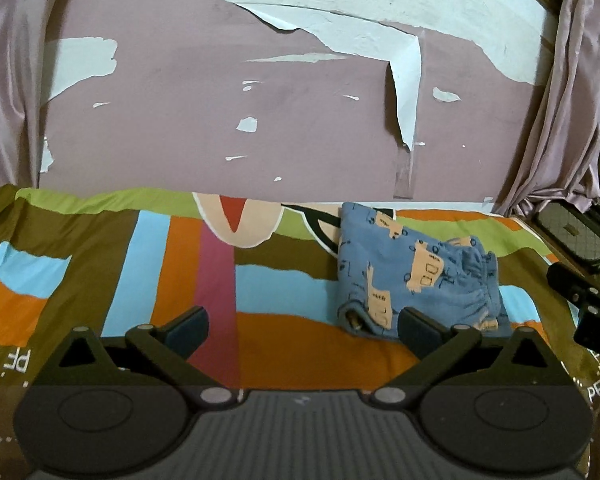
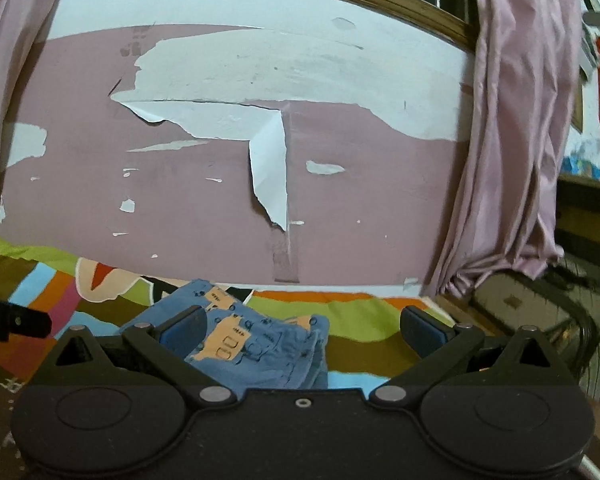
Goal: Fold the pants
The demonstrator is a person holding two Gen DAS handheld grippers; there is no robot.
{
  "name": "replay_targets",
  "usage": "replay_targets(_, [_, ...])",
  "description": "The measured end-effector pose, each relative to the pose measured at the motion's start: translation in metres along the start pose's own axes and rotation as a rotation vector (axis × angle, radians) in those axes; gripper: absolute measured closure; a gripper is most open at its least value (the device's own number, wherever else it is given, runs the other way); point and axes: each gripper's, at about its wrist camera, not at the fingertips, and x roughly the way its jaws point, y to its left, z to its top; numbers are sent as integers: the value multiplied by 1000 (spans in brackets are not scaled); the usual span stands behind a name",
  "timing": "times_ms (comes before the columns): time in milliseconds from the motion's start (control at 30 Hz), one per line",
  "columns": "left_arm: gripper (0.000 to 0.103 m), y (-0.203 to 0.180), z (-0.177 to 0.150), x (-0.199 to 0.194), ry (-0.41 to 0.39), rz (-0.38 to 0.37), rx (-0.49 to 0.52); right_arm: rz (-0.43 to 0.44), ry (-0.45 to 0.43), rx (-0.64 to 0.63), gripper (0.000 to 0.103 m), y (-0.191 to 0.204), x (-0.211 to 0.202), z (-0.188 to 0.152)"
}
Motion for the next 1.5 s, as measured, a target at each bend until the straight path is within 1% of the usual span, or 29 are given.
replay_targets(100, [0,0,-5,-6,4,-13,11,7,14,5,1,5,-10,-3])
replay_targets(233, [0,1,-7,-10,10,-34,59,12,31,20,1,10,-22,-8])
replay_targets(433, [0,3,-14,-18,-7,-56,104,12,59,26,1,15,-31,-15])
replay_targets(733, [0,1,-32,-25,5,-65,182,8,97,41,1,20,-39,-24])
replay_targets(933, [0,6,-40,-28,20,-70,175,8,140,88,1,19,-48,-35])
replay_targets(1133, [0,13,-40,-30,22,-76,137,0,163,124,1,19,-57,-40])
replay_targets(1300, [0,15,-42,-30,28,-78,137,9,192,172,1,18,-61,-47])
replay_targets(1500, [0,15,-46,-28,51,-74,143,15,202,170,1,19,-58,-48])
